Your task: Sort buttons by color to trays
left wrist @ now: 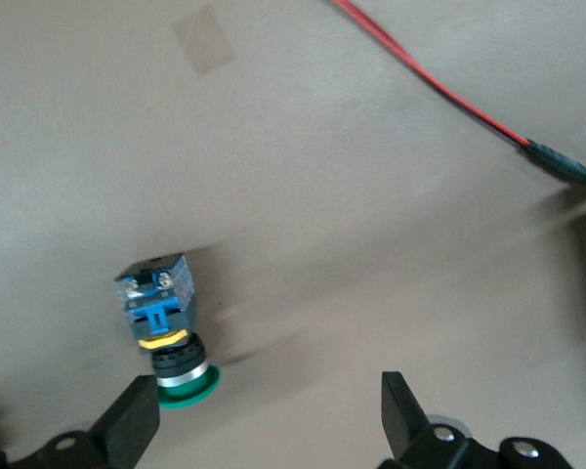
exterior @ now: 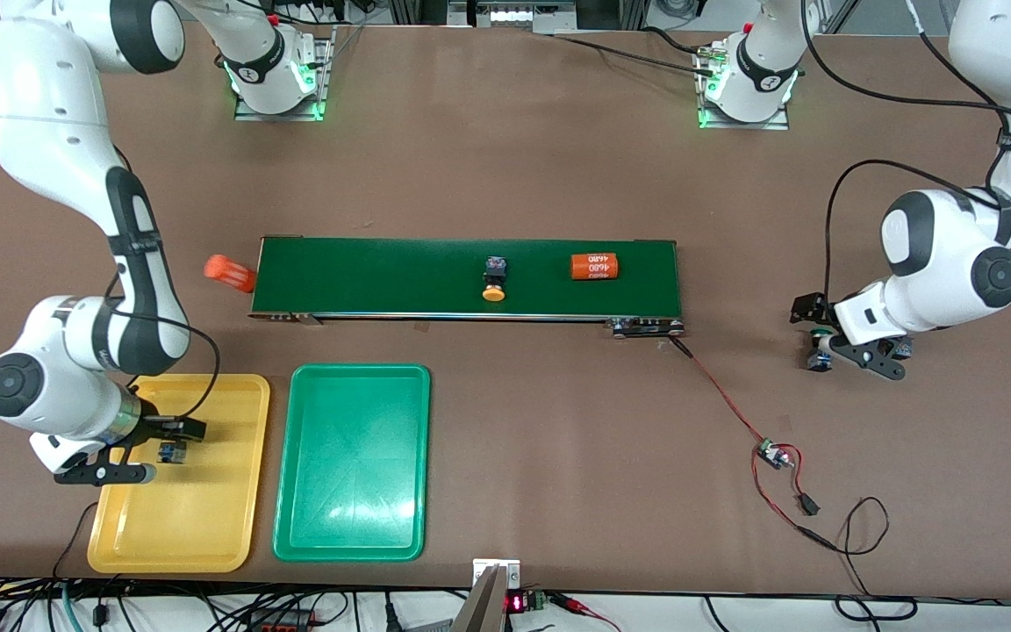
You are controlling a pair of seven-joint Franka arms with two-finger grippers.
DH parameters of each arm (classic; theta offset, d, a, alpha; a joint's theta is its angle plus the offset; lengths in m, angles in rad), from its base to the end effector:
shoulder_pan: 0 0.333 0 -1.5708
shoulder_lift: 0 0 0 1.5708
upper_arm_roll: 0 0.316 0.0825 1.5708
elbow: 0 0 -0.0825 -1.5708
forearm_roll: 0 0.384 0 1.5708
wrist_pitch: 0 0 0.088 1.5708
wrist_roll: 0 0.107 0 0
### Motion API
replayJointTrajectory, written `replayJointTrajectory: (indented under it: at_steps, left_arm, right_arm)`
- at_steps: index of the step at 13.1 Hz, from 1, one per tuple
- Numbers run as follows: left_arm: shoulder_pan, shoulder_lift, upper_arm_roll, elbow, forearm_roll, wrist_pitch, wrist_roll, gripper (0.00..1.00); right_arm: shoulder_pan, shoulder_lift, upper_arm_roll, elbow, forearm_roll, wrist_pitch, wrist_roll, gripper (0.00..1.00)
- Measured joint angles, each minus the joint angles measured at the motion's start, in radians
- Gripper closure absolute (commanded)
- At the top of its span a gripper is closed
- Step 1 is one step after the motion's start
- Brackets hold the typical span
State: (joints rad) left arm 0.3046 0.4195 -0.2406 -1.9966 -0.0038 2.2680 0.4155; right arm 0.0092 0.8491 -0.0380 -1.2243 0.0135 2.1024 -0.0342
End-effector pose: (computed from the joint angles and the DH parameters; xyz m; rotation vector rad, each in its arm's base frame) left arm 0.5915 0.0410 0.2434 2.9644 -0.5018 -0.1634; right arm 0.7589 -0.0134 0.2630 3.1237 0.0188 0.0453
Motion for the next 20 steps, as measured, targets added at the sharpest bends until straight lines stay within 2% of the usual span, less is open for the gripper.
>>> replayJointTrajectory:
  at_steps: [4,7,10,14,15,16,17,18,20]
  left_arm:
    - [-0.003,0.057,0.006,0.01,0.082,0.064,-0.088,0.0]
    - [-0.003,0.081,0.016,0.032,0.09,0.07,-0.093,0.0]
    - [-0.003,0.114,0.03,0.067,0.095,0.07,-0.093,0.0]
    - [-0.002,0.165,0.037,0.089,0.126,0.071,-0.093,0.0]
    - [-0.002,0.18,0.038,0.089,0.128,0.081,-0.093,0.16]
    - [-0.002,0.194,0.038,0.089,0.13,0.094,-0.093,0.49]
    - [-0.002,0.201,0.039,0.089,0.132,0.098,-0.093,0.88]
    - [-0.002,0.201,0.042,0.09,0.14,0.096,-0.094,1.0]
    - [-0.003,0.19,0.042,0.091,0.142,0.061,-0.095,1.0]
  right_arm:
    - [0.036,-0.131,0.015,-0.004,0.047,-0.252,0.042,0.0]
    - [0.063,-0.207,0.05,-0.062,0.049,-0.295,0.16,0.0]
    - [0.081,-0.297,0.112,-0.203,0.049,-0.261,0.271,0.0]
    - [0.193,-0.483,0.133,-0.559,0.05,-0.005,0.432,0.0]
    - [0.227,-0.516,0.134,-0.62,0.05,0.029,0.482,0.0]
    - [0.265,-0.536,0.134,-0.656,0.05,0.048,0.532,0.0]
    - [0.303,-0.547,0.135,-0.674,0.05,0.059,0.575,0.0]
    - [0.335,-0.552,0.135,-0.684,0.05,0.072,0.604,0.0]
    - [0.388,-0.549,0.135,-0.696,0.05,0.112,0.649,0.0]
